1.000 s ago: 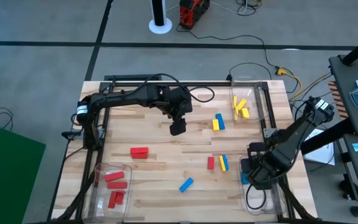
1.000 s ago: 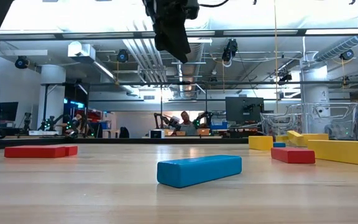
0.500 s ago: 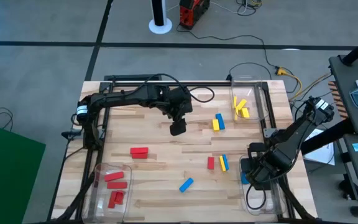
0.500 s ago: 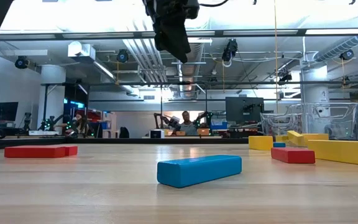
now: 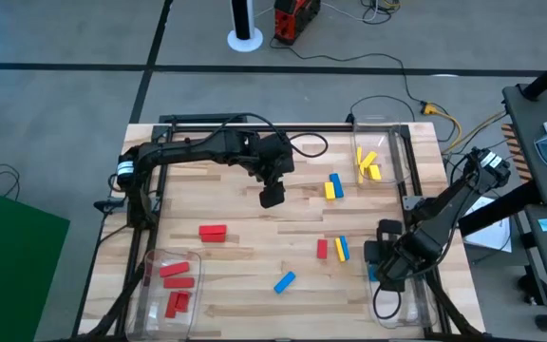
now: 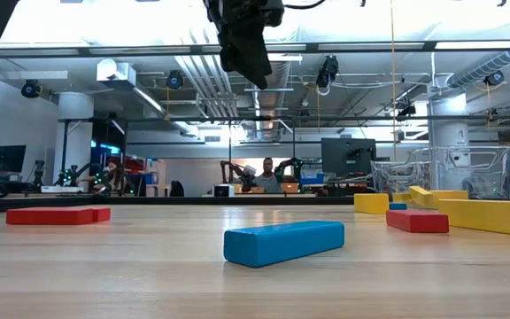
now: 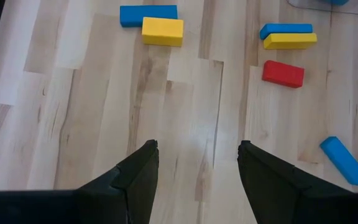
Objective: Sort blocks
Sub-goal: Put the blue block into the bottom right transparent bin
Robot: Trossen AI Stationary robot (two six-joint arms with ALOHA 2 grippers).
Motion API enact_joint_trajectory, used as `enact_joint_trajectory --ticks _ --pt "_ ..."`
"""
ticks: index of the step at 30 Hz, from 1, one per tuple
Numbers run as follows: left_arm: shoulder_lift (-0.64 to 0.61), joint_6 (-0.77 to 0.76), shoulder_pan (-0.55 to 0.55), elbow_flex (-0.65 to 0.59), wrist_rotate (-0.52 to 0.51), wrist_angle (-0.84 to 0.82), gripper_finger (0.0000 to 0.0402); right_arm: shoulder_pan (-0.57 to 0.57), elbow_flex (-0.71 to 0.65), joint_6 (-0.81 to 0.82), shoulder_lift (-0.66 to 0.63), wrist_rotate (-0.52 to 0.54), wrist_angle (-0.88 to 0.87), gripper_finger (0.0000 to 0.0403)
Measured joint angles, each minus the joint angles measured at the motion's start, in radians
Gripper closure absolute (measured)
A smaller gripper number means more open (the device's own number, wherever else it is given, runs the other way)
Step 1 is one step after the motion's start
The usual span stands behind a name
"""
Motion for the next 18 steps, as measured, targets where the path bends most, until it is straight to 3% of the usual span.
enact_joint_trajectory --ticks 8,13,18 --pt "0.000 0.000 -0.001 0.000 0.000 0.000 0.0206 0.001 0.072 0.013 0.000 -0.007 -0.040 0.0390" --pt "0.000 0.000 -0.001 0.000 0.000 0.000 0.0206 0.001 0.046 0.048 0.004 -0.008 -0.041 0.0390" --pt "0.000 0.000 -0.001 0.000 0.000 0.000 0.0206 0.026 0.025 0.040 0.015 -0.094 0.071 0.0390"
